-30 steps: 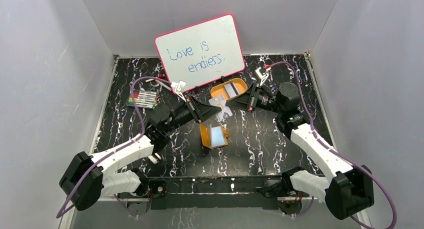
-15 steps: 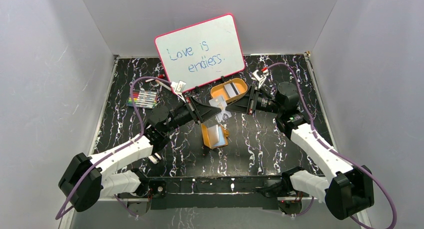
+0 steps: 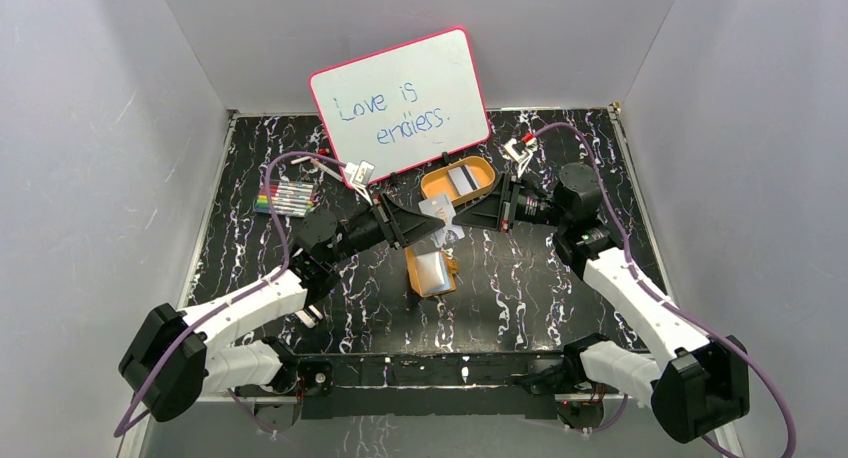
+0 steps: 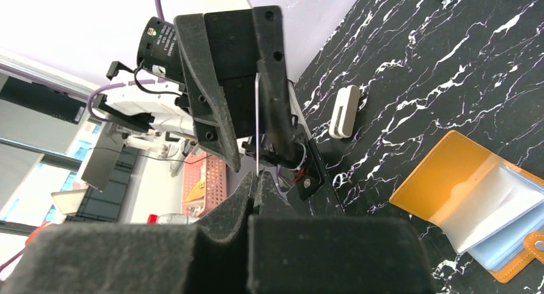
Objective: Put the credit cards into the card holder
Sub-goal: Pick up the credit card from the storage box.
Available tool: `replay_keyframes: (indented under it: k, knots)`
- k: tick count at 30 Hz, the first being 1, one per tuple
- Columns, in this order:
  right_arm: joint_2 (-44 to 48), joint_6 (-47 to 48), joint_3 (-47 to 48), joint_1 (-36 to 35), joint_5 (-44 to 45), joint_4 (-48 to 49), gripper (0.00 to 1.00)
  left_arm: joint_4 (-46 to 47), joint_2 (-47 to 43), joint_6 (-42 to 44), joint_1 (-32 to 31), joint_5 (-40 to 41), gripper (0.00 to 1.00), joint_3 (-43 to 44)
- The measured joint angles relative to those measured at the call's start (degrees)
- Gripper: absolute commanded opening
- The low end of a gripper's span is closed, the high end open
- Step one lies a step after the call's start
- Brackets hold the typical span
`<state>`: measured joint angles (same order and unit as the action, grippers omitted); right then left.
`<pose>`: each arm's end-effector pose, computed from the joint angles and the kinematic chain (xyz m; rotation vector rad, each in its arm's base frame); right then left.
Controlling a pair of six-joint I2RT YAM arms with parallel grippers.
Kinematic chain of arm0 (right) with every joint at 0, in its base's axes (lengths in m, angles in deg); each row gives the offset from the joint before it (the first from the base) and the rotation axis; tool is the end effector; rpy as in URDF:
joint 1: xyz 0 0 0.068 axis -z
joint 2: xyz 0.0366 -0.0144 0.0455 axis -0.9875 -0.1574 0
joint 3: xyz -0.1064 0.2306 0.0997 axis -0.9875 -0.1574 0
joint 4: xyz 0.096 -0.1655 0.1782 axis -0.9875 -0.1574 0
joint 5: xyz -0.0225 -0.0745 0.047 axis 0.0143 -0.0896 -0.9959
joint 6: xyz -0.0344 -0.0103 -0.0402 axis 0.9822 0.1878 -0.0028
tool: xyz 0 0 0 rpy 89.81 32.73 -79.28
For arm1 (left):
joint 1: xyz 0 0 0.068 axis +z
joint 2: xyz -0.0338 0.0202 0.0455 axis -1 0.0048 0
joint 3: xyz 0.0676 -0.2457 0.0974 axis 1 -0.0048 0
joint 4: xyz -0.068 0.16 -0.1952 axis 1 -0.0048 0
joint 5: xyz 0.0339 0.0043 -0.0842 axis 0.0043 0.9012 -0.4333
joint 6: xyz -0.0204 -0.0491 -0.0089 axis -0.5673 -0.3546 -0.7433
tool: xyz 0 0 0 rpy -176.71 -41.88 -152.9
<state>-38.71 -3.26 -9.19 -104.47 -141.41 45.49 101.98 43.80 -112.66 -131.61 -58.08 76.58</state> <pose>0.2075 0.1213 0.3358 -0.3783 1.8064 1.7211 0.1774 -0.1782 0.3108 0.1975 1.4742 -1.7388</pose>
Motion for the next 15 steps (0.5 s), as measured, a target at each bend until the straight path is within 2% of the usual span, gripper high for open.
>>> replay_keyframes:
  k: [1,3,10,15]
  knots:
    - [0.35,0.39,0.02,-0.04,0.24,-0.26,0.0,-0.13,0.04,0.11,0.04,-0.15,0.64,0.0]
    - [1.97,3.06,0.61,-0.28,2.21,-3.82,0.0,-1.68,-0.13,1.03,0.15,-0.13,0.7,0.02]
    - [12.66,14.58,2.95,-0.55,19.91,-19.61,0.0,-27.3,-5.33,10.19,-0.26,8.2,0.77,2.23]
    - [17.31,17.99,1.64,-0.55,31.41,-26.8,0.0,-39.82,-3.02,15.72,-5.38,14.53,0.7,5.55]
